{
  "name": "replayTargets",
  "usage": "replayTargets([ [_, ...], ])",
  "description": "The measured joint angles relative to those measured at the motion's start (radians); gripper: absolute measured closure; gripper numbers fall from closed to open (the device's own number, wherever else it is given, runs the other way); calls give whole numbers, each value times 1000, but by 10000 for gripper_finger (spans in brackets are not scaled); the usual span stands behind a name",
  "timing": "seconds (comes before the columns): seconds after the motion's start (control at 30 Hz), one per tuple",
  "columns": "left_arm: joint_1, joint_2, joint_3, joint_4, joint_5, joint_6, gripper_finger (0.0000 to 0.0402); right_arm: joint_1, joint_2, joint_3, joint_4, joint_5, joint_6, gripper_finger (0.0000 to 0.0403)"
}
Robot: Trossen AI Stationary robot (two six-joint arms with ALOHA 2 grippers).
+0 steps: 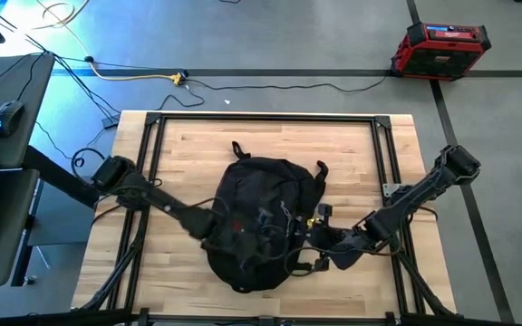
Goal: Unpack backpack
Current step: Open the black backpack
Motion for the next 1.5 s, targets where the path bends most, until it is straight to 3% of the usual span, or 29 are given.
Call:
replayTargets([
  [0.2, 54, 23, 0, -35, -40, 215, 202, 6, 2, 0, -11, -20, 5, 403],
  [0.43, 37, 74, 1, -93, -90, 375, 194, 1, 2, 0, -14, -21, -1, 403],
  [0.6, 11, 159, 12, -22, -151, 495, 194, -4, 2, 0, -17, -22, 3, 403],
  [0.87, -6, 317, 177, 13, -198, 621, 198, -4, 3, 0, -21, -29, 8, 403],
  [0.97, -5, 367, 237, 13, -235, 659, 233, -3, 3, 0, -27, -30, 10, 403],
  [1.13, 32, 425, 299, 6, -369, 601, 377, 4, 3, 0, -29, -28, 10, 403],
  [1.33, 109, 426, 301, -50, -514, 392, 399, 24, 4, -2, -51, -10, 80, 403],
  [1.5, 146, 424, 301, -169, -573, 242, 401, 35, 44, -2, -64, 7, 129, 403],
])
